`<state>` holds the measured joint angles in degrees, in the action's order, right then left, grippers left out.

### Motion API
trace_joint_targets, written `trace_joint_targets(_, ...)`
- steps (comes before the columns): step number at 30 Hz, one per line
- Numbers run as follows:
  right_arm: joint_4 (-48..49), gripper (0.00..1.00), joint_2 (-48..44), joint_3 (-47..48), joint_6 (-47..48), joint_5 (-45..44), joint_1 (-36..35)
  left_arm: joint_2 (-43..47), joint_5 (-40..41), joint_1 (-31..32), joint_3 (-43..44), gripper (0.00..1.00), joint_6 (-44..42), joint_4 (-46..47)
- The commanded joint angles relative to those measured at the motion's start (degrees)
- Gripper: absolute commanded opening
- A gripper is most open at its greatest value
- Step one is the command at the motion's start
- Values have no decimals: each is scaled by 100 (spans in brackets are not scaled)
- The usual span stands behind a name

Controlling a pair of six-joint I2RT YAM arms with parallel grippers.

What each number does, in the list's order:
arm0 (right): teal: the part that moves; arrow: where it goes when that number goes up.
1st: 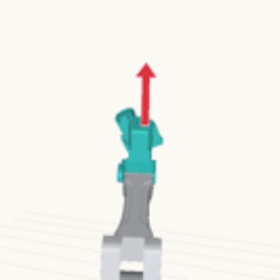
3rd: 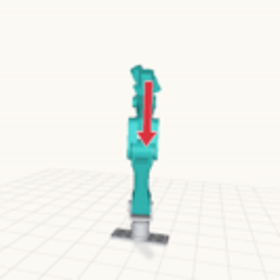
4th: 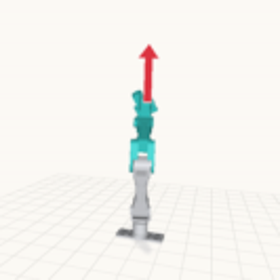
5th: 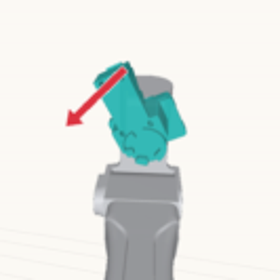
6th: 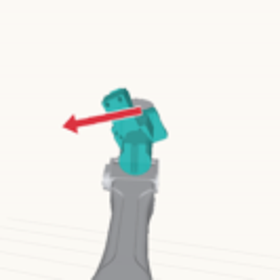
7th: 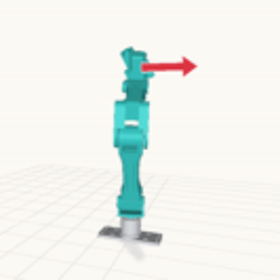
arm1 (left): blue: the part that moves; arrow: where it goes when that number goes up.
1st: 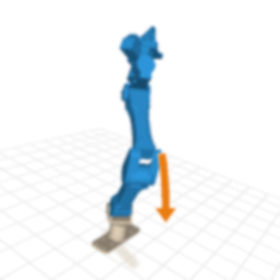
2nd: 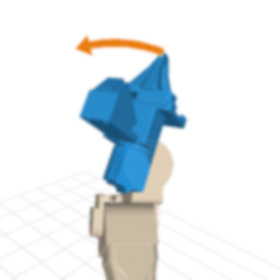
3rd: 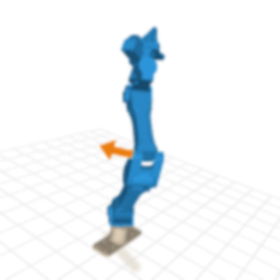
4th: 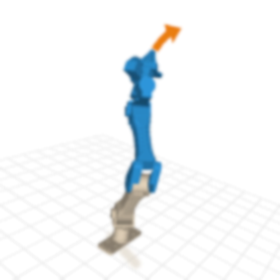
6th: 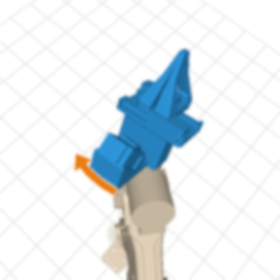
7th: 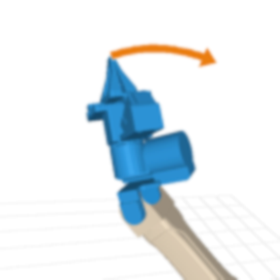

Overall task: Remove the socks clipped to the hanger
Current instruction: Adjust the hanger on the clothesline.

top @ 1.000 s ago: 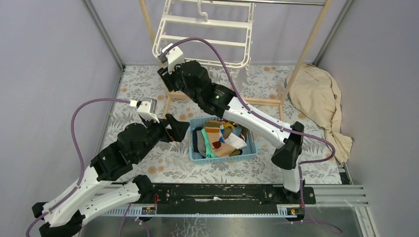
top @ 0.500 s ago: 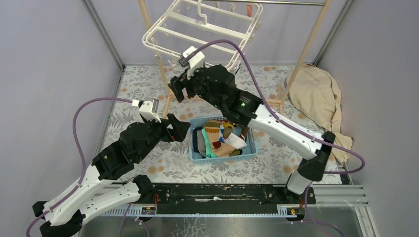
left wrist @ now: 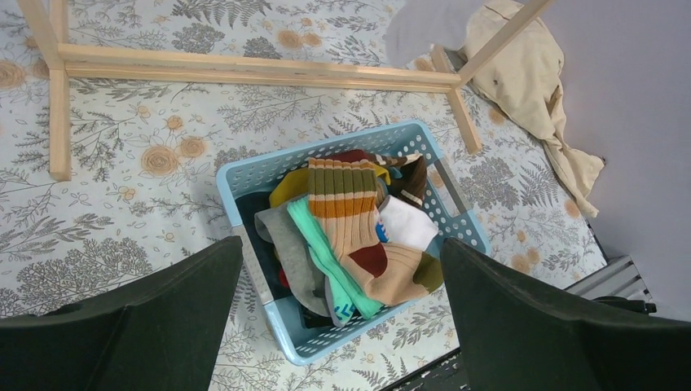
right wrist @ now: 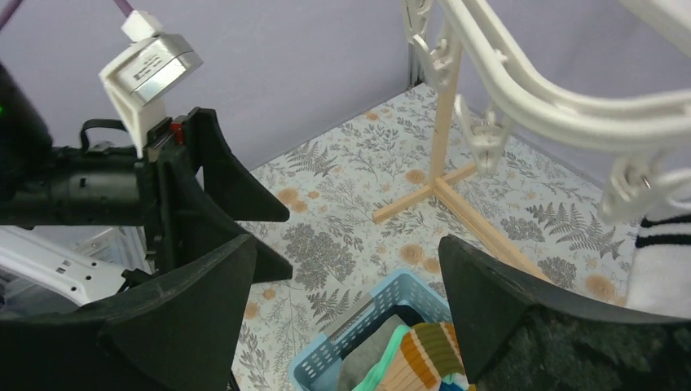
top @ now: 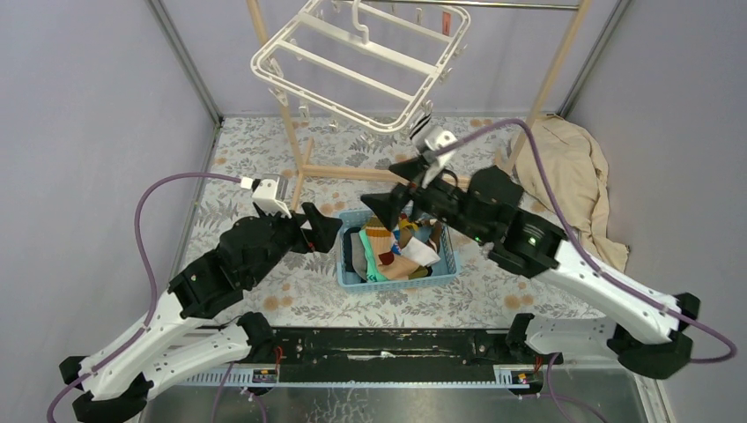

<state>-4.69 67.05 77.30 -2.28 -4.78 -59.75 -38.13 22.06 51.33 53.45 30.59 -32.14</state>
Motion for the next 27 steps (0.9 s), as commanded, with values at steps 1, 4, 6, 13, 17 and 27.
trace_joint_targets(1,-142,91,-842,-752,-249,-192,-28,-31,12,-26,-85,99,82,201)
trace_joint_targets(4,-348,94,-1415,-1411,-389,-618,-22,-41,-78,-26,-133,99,110,262)
trace_joint_targets(6,-436,97,-1785,-1890,-561,-867,-20,-1,-143,-23,-208,99,149,309)
trace_joint_targets(13,-939,100,-2976,-3083,-1154,-1879,-20,372,-284,-21,-567,99,205,393)
trace_joint_targets(17,-1303,100,-3505,-3379,-1637,-2199,-20,677,-352,-21,-812,99,213,391)
trace_joint_targets(27,-1179,98,-2992,-3183,-1338,-3662,261,359,-895,-25,-1025,99,612,410)
